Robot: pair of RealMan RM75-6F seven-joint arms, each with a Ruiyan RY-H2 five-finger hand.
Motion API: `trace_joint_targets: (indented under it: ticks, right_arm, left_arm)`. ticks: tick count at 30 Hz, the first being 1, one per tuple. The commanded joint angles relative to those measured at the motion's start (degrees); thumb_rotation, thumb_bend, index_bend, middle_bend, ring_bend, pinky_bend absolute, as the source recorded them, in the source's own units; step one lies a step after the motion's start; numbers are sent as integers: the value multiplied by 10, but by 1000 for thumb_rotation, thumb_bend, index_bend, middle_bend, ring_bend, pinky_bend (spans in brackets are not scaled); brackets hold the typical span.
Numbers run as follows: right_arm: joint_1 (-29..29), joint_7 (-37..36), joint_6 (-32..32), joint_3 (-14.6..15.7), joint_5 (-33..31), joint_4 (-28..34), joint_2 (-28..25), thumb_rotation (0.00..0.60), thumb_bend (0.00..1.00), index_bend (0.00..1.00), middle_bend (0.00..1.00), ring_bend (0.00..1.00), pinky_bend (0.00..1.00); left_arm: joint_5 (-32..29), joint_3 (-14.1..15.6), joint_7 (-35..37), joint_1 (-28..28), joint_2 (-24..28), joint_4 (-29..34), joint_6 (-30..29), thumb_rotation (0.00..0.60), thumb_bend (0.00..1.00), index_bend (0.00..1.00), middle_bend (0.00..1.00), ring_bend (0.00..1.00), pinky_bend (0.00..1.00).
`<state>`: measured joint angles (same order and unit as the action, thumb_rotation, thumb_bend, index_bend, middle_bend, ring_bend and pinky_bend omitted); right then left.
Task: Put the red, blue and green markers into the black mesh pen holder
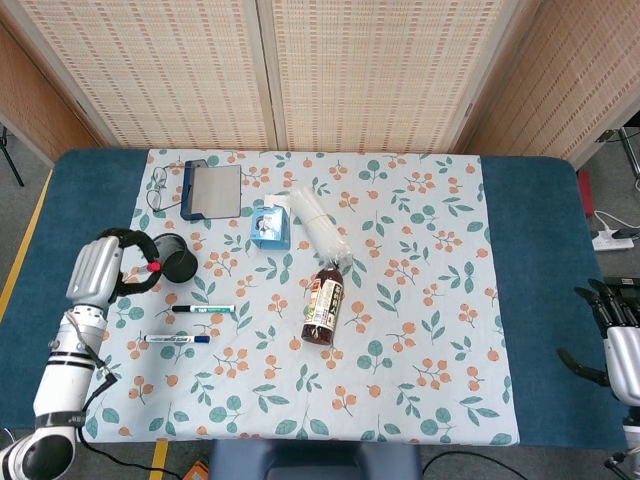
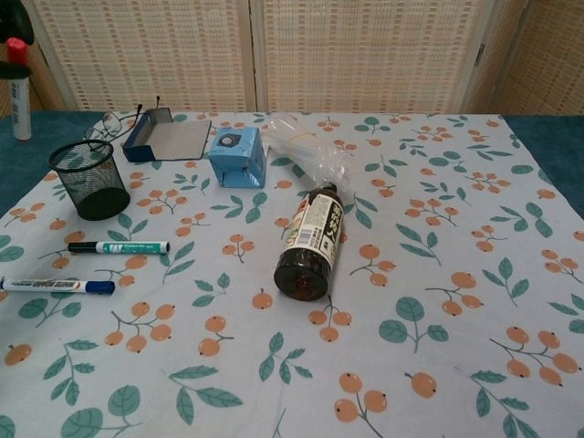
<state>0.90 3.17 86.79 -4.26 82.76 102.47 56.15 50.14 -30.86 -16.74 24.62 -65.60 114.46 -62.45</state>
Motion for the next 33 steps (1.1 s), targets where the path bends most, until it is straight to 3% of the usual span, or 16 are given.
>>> trace_joint_targets:
  ticks: [1, 16, 33]
  right_arm:
    - [1, 1, -2, 0, 0, -1, 1, 600, 98, 184, 79, 200, 176]
    - [-3, -2, 5, -2, -1, 1, -2, 600, 98, 184, 79, 200, 176]
    - [-2, 8, -1, -3, -10, 1, 1, 600, 98, 184, 79, 200, 176]
  left_arm:
    - [-33, -9, 45, 41, -31, -42, 14, 600, 260, 555, 705, 297, 209]
    - [-71, 34, 42, 132, -116, -173, 19, 600, 262, 553, 703, 293, 199]
    - [-67, 53, 74, 169, -133, -287, 62, 600, 262, 554, 687, 286, 194]
